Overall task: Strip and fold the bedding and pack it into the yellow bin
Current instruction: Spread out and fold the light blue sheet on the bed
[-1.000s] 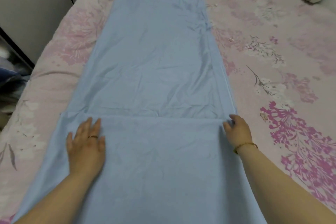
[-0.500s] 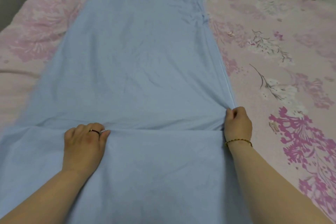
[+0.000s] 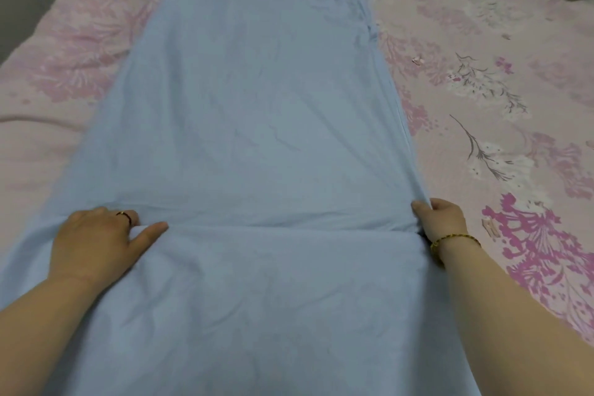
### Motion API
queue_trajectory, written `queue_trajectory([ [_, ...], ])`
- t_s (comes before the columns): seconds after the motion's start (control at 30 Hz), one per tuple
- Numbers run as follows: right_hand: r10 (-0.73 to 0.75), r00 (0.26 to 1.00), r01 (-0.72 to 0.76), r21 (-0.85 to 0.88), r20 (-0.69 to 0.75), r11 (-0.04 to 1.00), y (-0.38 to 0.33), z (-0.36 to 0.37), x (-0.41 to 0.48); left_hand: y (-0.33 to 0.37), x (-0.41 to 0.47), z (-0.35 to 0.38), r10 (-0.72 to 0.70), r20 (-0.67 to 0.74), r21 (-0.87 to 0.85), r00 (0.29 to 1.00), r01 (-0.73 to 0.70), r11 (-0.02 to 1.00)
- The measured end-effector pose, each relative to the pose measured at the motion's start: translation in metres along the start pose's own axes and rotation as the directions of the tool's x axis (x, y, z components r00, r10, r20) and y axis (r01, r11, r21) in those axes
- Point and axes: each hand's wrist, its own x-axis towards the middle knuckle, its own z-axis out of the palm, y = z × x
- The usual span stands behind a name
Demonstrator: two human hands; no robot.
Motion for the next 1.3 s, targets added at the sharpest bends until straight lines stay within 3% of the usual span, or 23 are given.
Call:
queue_trajectory([
  [0.1, 0.068, 0.986, -0.068, -0.008, 0.153, 0.998, 0.000, -0.005, -0.005, -0.018, 0.001, -0.001, -0.019, -0.035, -0.018, 0.999, 0.018, 1.000],
  [0.23, 0.184, 0.919, -0.128, -0.180, 0.347, 0.975, 0.006, -0.025, -0.013, -0.039, 0.004, -0.003, -0.123, 0.133, -0.056, 0.983, 0.131, 0.990],
  [0.33, 0.114, 0.967, -0.064, -0.211, 0.230, 0.975, 0.016, -0.024, -0.023, -0.039, 0.012, -0.009, -0.235, 0.185, 0.021, 0.954, 0.236, 0.972],
  [0.43, 0.011, 1.000, -0.010, -0.191, 0.003, 0.982, 0.022, -0.013, -0.035, -0.033, 0.008, -0.011, -0.227, 0.053, 0.105, 0.972, 0.221, 0.970],
  [0.53, 0.027, 0.995, -0.033, -0.061, -0.092, 0.998, 0.029, -0.010, -0.058, -0.039, -0.020, -0.006, -0.229, -0.052, 0.008, 0.972, 0.229, 0.973],
  [0.6, 0.025, 0.996, -0.027, -0.019, -0.088, 0.999, 0.038, -0.019, -0.083, -0.047, -0.053, -0.011, -0.325, 0.029, -0.077, 0.945, 0.326, 0.942],
  [0.7, -0.004, 1.000, 0.004, -0.082, -0.005, 0.997, 0.069, -0.029, -0.123, -0.056, -0.109, -0.010, -0.504, 0.180, -0.195, 0.845, 0.533, 0.823],
  [0.8, -0.002, 1.000, 0.006, -0.268, 0.016, 0.963, 0.112, -0.038, -0.173, -0.049, -0.172, -0.022, -0.498, 0.289, -0.222, 0.817, 0.564, 0.795],
  [0.9, 0.190, 0.980, -0.197, -0.194, -0.054, 0.961, 0.138, -0.050, -0.233, -0.038, -0.228, -0.047, -0.552, 0.346, -0.239, 0.758, 0.640, 0.730],
  [0.97, 0.358, 0.918, -0.367, -0.026, -0.174, 0.930, 0.152, -0.051, -0.273, -0.033, -0.260, -0.063, -0.632, 0.360, -0.307, 0.686, 0.727, 0.614],
  [1.03, 0.594, 0.773, -0.538, 0.267, -0.223, 0.800, 0.162, -0.046, -0.310, -0.023, -0.285, -0.078, -0.744, 0.384, -0.413, 0.547, 0.822, 0.392],
  [1.07, 0.678, 0.714, -0.578, 0.398, -0.176, 0.713, 0.161, -0.042, -0.323, -0.016, -0.292, -0.085, -0.781, 0.425, -0.447, 0.458, 0.856, 0.259],
  [1.1, 0.711, 0.699, -0.608, 0.459, -0.077, 0.648, 0.159, -0.039, -0.335, -0.007, -0.302, -0.095, -0.785, 0.504, -0.462, 0.361, 0.880, 0.108],
  [1.17, 0.684, 0.714, -0.633, 0.558, 0.150, 0.538, 0.152, -0.025, -0.344, 0.015, -0.309, -0.103, -0.654, 0.712, -0.503, 0.255, 0.835, -0.222],
  [1.23, 0.643, 0.709, -0.649, 0.625, 0.290, 0.434, 0.137, -0.012, -0.345, 0.032, -0.301, -0.105, -0.445, 0.866, -0.459, 0.229, 0.718, -0.523],
  [1.3, 0.604, 0.719, -0.647, 0.650, 0.344, 0.399, 0.120, -0.006, -0.344, 0.043, -0.289, -0.106, -0.338, 0.901, -0.432, 0.271, 0.630, -0.646],
])
